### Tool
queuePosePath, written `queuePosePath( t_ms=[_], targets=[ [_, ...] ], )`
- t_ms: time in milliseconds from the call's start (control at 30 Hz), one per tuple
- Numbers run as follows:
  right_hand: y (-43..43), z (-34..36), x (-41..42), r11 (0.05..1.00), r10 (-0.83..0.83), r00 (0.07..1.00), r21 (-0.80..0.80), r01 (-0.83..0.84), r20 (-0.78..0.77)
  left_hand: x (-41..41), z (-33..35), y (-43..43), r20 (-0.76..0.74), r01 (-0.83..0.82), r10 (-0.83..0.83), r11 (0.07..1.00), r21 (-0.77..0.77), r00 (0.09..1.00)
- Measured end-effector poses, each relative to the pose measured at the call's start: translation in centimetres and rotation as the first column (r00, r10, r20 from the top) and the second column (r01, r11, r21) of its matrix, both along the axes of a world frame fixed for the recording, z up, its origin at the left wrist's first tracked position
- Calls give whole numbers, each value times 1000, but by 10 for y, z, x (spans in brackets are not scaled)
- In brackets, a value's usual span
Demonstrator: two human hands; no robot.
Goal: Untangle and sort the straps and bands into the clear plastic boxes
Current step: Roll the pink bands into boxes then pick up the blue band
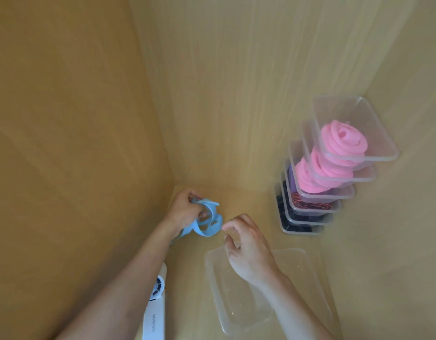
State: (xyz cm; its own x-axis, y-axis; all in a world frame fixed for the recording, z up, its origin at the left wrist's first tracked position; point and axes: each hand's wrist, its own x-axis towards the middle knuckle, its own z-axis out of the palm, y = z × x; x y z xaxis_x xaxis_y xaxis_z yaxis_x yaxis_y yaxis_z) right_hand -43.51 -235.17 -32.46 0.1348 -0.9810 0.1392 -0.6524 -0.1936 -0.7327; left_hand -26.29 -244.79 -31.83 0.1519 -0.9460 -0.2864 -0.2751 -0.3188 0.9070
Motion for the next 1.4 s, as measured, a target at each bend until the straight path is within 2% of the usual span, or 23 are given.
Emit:
queuePosePath(
  t_ms=[200, 367, 467, 633, 733, 867, 1033, 1100, 1233, 1300, 1400],
  targets=[
    [-19, 6, 4, 987, -158, 977, -16, 162, 144, -1, 47, 10, 94, 152, -140, 977, -148, 986],
    [-43, 27, 5, 986, -128, 951, 143, 91, 281, -11, 96, 18, 57, 160, -150, 942, -295, 987],
    [-57, 40, 5, 975, -146, 895, 216, 58, 421, -19, 116, 22, 0, 174, -185, 923, -344, 983],
    [-62, 54, -3, 977, -105, 793, 211, -30, 599, -26, 132, 25, -118, 146, -203, 916, -374, 972],
    [-59, 64, -6, 979, -35, 795, 181, -94, 605, -31, 137, 25, -167, 144, -221, 913, -382, 961],
    [-58, 72, -7, 992, -87, 777, 129, 8, 624, -36, 140, 26, -210, 135, -232, 909, -395, 950],
    [-52, 89, -17, 993, -109, 749, 108, 50, 654, -29, 145, 22, -237, 133, -260, 885, -446, 936],
    [-51, 98, -19, 993, -117, 722, 96, 71, 682, -26, 145, 20, -274, 79, -224, 887, -455, 935],
    [-49, 113, -21, 993, -120, 694, 71, 99, 710, -25, 146, 17, -398, -131, -69, 881, -454, 915],
    [-46, 120, -21, 992, -124, 666, 67, 111, 735, -24, 143, 16, -424, -156, -53, 883, -442, 904],
    [-43, 132, -23, 988, -124, 613, 41, 147, 780, -23, 135, 18, -375, -112, -46, 915, -388, 926]
  ],
)
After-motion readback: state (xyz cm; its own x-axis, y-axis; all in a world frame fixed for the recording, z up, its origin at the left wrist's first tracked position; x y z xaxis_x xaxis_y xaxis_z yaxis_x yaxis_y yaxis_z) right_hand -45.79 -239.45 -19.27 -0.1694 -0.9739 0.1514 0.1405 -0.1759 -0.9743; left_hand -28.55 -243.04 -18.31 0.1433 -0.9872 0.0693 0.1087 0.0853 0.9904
